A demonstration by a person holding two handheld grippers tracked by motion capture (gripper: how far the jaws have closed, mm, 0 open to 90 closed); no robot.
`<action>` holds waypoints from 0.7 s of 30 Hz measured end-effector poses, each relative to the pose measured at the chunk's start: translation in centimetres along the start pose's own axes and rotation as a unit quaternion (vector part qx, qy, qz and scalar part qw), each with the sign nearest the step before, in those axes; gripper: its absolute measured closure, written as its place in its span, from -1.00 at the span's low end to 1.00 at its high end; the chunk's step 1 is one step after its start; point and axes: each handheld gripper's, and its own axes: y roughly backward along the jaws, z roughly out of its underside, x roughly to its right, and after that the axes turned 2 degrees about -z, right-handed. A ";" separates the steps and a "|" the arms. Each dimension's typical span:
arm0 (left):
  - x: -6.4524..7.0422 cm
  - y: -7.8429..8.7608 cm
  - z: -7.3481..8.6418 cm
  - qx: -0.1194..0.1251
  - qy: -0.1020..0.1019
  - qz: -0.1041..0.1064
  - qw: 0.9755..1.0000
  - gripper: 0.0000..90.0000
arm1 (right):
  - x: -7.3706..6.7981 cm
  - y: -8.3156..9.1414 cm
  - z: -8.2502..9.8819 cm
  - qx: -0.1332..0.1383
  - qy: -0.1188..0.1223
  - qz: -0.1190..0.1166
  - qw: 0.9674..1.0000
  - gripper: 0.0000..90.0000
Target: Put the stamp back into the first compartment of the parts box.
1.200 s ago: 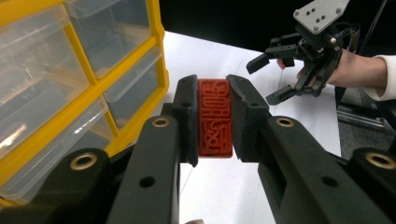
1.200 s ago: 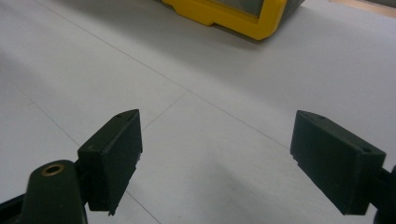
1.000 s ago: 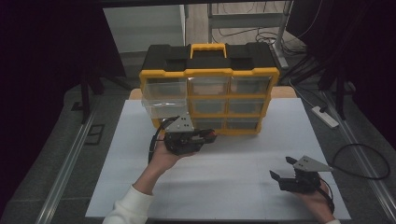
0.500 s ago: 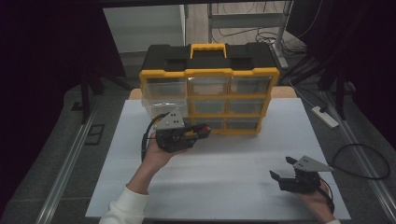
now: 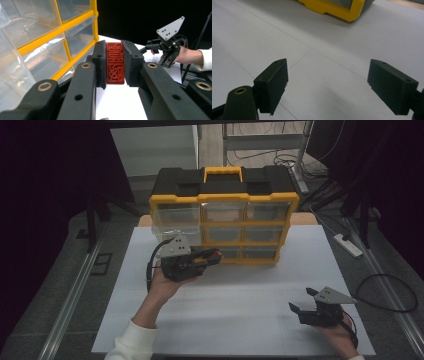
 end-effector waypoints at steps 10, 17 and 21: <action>-0.6 1.6 -1.7 0.017 -0.001 -0.018 1.000 0.64 | 0.0 0.1 0.0 0.002 -0.001 0.000 1.000 -0.60; -1.5 2.7 -2.6 0.032 0.005 -0.033 0.999 0.65 | -0.1 0.1 0.0 0.000 0.000 0.001 1.000 -0.60; -1.8 3.3 -2.9 0.037 0.010 -0.036 0.999 0.64 | -0.1 0.0 0.0 0.000 0.000 0.002 1.000 -0.60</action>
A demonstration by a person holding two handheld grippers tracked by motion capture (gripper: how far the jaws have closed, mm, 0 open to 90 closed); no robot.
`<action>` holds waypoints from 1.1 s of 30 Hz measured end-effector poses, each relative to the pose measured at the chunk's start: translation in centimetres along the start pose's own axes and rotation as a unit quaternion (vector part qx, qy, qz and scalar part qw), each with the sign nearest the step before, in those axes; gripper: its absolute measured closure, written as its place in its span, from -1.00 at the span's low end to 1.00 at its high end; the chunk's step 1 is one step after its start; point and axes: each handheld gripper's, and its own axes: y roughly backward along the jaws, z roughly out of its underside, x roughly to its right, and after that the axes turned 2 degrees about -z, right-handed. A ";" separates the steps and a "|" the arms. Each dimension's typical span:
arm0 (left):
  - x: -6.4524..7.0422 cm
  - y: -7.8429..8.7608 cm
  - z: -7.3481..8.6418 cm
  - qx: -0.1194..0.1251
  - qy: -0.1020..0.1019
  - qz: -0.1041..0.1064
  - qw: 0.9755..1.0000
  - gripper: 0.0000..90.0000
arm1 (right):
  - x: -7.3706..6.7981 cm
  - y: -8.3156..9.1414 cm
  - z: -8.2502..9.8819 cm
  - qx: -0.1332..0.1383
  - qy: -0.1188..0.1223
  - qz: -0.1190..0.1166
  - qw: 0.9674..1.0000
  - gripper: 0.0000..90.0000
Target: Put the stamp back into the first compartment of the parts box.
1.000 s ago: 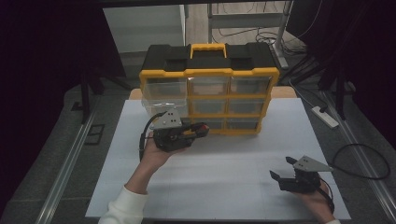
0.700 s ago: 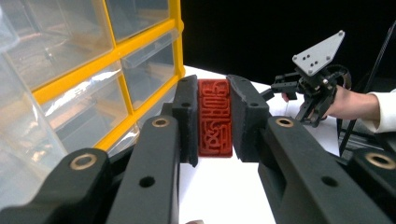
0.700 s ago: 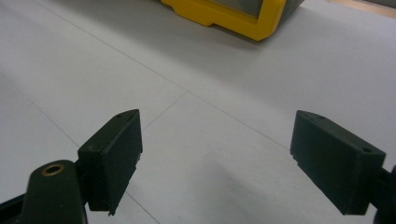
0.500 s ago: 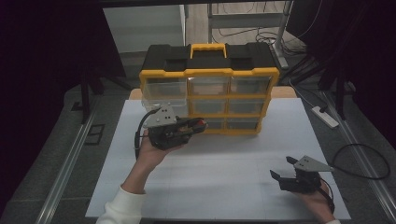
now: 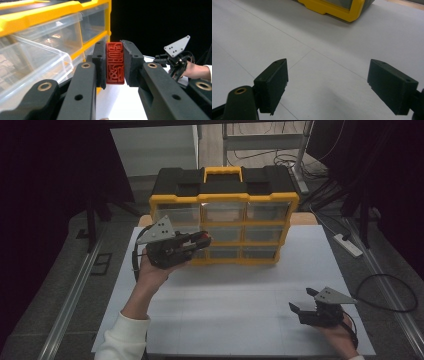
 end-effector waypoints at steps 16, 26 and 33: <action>-1.7 1.1 -2.4 0.016 0.015 -0.010 1.000 0.65 | 0.1 0.0 0.0 -0.001 0.000 0.000 1.000 -0.60; -3.0 1.8 -2.9 0.016 0.022 -0.034 0.999 0.65 | 0.1 0.0 0.0 -0.002 -0.002 0.001 1.000 -0.60; -3.6 2.1 -3.3 0.013 0.021 -0.050 0.998 0.64 | 0.1 0.0 0.0 -0.003 -0.003 0.002 1.000 -0.60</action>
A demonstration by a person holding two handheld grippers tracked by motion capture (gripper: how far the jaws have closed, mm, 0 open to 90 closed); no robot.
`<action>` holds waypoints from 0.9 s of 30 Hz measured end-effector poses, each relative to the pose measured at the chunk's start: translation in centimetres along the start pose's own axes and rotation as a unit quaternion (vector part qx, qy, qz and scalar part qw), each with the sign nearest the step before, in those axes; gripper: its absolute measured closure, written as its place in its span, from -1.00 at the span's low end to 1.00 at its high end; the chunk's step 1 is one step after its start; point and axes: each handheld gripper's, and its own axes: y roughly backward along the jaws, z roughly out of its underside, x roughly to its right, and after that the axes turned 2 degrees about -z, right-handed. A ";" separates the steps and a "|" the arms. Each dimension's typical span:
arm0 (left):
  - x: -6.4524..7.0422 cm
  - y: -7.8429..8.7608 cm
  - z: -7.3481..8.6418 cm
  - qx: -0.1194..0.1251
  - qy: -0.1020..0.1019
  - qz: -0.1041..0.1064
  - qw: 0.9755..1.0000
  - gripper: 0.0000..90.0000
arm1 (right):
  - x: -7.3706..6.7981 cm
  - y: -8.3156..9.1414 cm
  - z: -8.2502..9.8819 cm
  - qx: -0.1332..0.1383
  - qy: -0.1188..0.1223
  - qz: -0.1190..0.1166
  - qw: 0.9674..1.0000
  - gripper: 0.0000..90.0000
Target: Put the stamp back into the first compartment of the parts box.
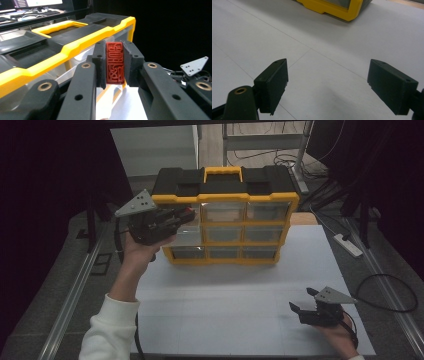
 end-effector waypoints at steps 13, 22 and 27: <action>-1.3 0.0 -0.2 -0.009 0.002 -0.027 1.000 0.64 | 0.0 0.0 0.0 0.001 -0.001 0.002 1.000 -0.60; -2.6 0.3 0.1 -0.013 0.013 -0.046 0.999 0.64 | 0.0 0.0 0.0 0.000 -0.001 0.003 1.000 -0.60; -3.4 0.2 0.2 -0.024 0.017 -0.057 0.998 0.65 | 0.0 0.0 0.0 -0.001 0.000 0.003 1.000 -0.60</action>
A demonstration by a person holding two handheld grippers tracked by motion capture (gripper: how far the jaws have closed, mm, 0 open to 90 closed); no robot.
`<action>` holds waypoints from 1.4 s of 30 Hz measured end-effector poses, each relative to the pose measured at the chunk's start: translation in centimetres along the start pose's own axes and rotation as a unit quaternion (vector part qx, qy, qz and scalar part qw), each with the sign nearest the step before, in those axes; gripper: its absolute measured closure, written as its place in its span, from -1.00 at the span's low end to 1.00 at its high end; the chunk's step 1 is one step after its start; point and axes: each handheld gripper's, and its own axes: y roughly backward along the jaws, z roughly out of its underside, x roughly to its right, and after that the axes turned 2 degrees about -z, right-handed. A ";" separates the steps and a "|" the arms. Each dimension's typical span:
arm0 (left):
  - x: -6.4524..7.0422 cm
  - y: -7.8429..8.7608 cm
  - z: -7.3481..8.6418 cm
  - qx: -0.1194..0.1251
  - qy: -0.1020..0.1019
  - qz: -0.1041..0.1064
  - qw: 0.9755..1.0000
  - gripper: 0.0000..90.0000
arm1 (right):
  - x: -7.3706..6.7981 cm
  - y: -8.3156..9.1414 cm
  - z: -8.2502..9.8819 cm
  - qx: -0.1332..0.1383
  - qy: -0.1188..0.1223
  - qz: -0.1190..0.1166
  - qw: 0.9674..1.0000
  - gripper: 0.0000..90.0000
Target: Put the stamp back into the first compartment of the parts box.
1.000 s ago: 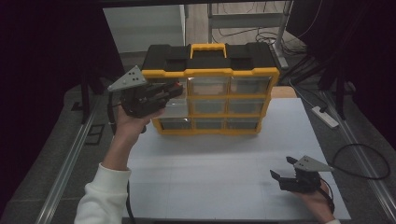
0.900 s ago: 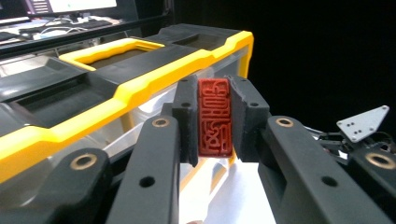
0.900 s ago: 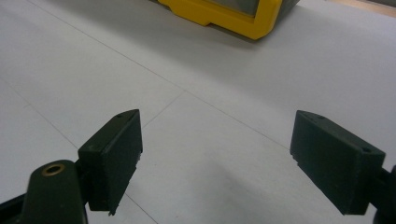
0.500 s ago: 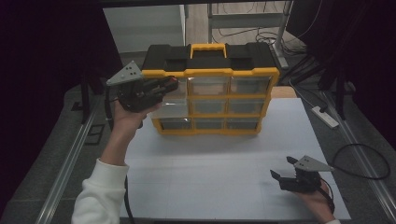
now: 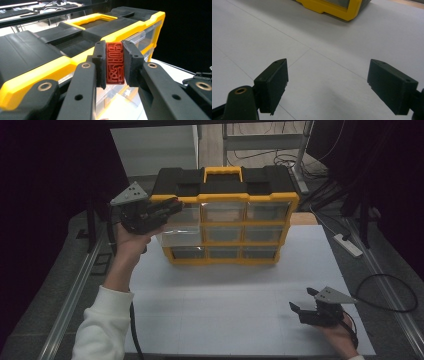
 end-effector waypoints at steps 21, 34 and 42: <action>-0.1 -0.1 0.3 0.003 0.003 -0.026 1.000 -0.11 | 0.0 0.0 0.0 0.000 0.000 0.000 1.000 -0.60; 1.7 0.8 1.1 0.007 0.001 0.009 1.000 -0.50 | 0.1 -0.1 0.1 0.000 -0.001 0.000 1.000 -0.60; 3.3 1.4 2.2 0.007 -0.008 0.035 0.999 -0.51 | 0.0 0.0 0.1 -0.001 0.000 0.000 1.000 -0.60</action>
